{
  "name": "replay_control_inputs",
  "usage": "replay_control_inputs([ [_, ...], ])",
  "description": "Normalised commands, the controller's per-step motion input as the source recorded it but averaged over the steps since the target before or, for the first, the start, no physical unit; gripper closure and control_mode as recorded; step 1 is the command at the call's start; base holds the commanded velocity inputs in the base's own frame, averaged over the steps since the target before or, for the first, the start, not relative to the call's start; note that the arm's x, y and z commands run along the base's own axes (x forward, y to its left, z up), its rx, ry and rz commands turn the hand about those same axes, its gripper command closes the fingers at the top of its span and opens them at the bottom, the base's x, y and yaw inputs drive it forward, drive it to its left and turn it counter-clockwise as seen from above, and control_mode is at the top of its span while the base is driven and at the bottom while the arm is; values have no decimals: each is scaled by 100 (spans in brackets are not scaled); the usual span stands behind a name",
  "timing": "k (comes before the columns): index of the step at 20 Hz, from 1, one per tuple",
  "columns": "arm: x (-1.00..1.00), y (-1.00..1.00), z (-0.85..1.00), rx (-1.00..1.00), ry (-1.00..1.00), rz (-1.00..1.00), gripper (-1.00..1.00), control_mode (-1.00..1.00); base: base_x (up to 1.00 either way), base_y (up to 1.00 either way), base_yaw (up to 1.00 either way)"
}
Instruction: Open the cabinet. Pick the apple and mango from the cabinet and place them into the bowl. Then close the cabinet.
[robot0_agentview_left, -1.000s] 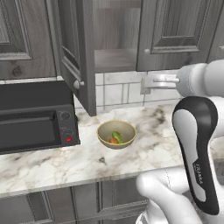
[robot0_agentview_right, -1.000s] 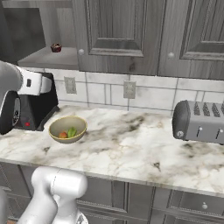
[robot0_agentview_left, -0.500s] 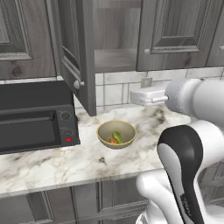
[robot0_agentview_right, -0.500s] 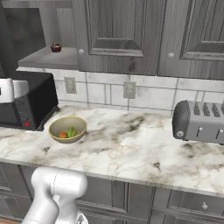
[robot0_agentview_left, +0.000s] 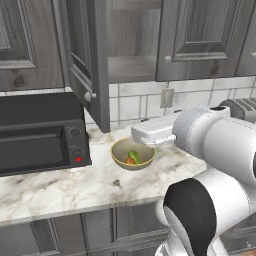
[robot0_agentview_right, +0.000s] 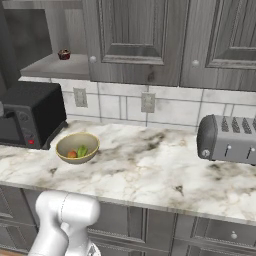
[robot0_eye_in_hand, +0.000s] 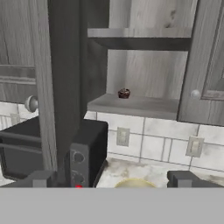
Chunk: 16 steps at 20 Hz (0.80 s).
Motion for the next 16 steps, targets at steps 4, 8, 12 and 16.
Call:
replay_control_inputs([
  [4,-1,42,0,-8,-2,-2,-100,-100,0,0,0],
  [8,0,52,0,-13,-3,-1,-100,-100,0,0,0],
  [12,0,51,0,-16,-10,-2,-100,-100,0,0,0],
  [16,0,51,-1,-20,-14,-3,-100,-100,0,0,0],
])
